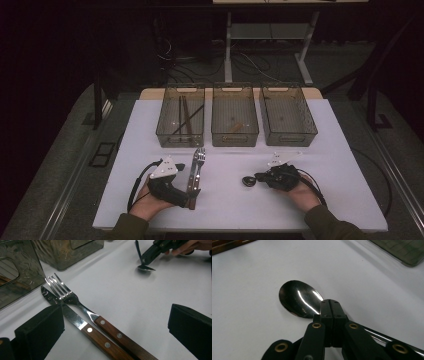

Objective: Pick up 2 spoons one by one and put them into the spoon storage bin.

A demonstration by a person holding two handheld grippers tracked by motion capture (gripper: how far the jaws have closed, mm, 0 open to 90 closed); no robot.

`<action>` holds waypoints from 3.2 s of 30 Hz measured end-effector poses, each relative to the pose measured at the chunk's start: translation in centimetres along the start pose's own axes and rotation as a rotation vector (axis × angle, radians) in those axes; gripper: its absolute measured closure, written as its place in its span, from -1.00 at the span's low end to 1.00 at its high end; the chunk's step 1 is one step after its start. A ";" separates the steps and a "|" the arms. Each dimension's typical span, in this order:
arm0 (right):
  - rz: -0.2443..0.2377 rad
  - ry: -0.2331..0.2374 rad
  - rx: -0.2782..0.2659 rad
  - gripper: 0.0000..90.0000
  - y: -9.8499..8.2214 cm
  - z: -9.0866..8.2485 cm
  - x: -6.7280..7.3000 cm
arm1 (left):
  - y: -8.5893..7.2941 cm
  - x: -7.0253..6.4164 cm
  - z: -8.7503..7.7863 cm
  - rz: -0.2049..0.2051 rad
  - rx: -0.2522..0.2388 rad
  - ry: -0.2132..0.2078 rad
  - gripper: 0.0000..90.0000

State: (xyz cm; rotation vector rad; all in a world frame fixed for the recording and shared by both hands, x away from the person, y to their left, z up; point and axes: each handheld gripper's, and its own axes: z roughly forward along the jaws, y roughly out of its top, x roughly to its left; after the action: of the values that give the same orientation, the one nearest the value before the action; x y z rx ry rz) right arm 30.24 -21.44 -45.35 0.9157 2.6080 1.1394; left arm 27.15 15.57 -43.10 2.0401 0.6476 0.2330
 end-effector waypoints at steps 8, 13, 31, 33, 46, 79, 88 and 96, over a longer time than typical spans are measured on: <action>0.012 -0.015 -0.011 1.00 0.9 0.9 -0.6 | 0.0 0.0 0.0 0.000 0.000 -0.001 -1.00; 0.016 -0.028 -0.018 1.00 1.4 1.5 -1.0 | 0.0 0.0 0.0 0.002 0.001 -0.003 -1.00; 0.065 -0.080 -0.059 1.00 2.6 0.2 -3.3 | 0.0 0.1 -0.1 0.006 -0.001 -0.010 -1.00; 0.087 -0.115 -0.059 1.00 2.3 -0.9 -4.4 | 0.0 0.1 -0.2 0.006 0.000 -0.011 -1.00; 0.205 -0.204 0.036 1.00 -0.2 -3.2 -9.0 | 0.0 0.1 -0.1 0.002 0.001 -0.015 -1.00; 0.148 -0.041 0.044 0.74 -0.2 -4.5 -6.2 | 0.0 0.0 0.0 0.011 0.005 -0.025 -1.00; 0.128 0.082 -0.037 0.20 3.3 -1.2 -5.0 | 0.0 -0.1 0.1 0.008 0.005 -0.031 -1.00; 0.096 0.097 -0.015 0.19 4.8 2.5 -4.1 | 0.0 -0.1 0.1 0.009 0.005 -0.035 -1.00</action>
State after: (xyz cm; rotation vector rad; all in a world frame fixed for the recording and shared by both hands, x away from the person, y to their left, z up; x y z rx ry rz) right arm 36.72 -19.82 -44.14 1.0176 2.6529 1.2553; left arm 27.12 15.47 -43.14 2.0473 0.6187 0.2009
